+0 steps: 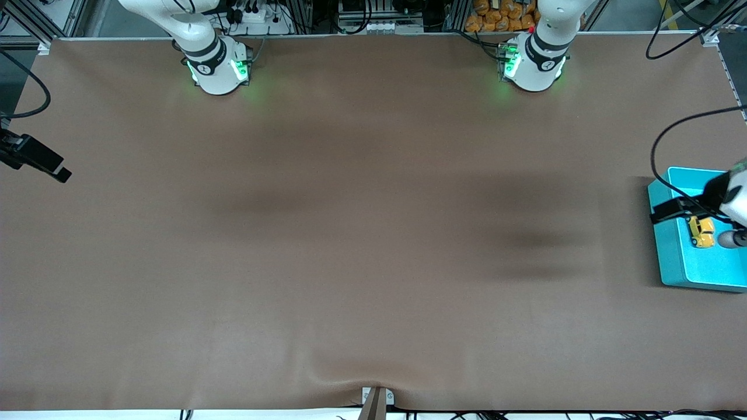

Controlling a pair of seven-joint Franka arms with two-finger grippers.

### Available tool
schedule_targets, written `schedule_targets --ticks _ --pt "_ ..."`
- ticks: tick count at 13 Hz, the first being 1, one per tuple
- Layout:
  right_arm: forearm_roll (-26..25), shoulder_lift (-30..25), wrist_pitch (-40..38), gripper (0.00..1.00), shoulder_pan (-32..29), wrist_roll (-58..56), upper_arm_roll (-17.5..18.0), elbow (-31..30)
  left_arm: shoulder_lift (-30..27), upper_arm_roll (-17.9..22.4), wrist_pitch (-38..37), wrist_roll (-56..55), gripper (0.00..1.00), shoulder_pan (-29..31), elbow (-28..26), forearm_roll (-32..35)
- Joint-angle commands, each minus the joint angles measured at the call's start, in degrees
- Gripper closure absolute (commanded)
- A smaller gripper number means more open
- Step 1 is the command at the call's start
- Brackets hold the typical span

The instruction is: Wind and store yellow beetle car

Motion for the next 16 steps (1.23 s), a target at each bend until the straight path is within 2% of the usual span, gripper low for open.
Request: schedule_targets --ticks 1,3,6,8,10,16 --pt "-0.8 -0.3 -0.3 0.0 -0.6 0.7 0.8 0.1 -2.4 3.0 -6.1 -2.3 0.0 -5.9 2.2 0.7" --pt "-0.8 -0.3 -0.2 0.0 -0.8 0.7 0.8 0.1 -3.4 7.6 -10.5 -2.3 0.0 -12.0 4.7 0.6" --pt "-0.8 -0.3 -0.3 0.0 -0.8 0.8 0.8 0.1 -6.9 18.4 -13.0 -1.5 0.0 -22.0 6.0 -4.2" --pt "-0.8 -0.3 -0.2 0.0 -0.6 0.7 0.8 0.1 -9.9 27.2 -14.9 -0.8 0.0 -31.4 5.4 -5.9" --pt "-0.8 -0.3 -0.2 0.0 -0.4 0.8 0.8 0.1 -11.6 32.7 -16.6 0.3 0.0 -37.3 5.4 -6.3" --pt "-0.8 -0.3 -0.2 0.0 -0.4 0.8 0.7 0.1 -13.7 33.5 -19.3 3.5 0.0 -38.8 5.4 -7.2"
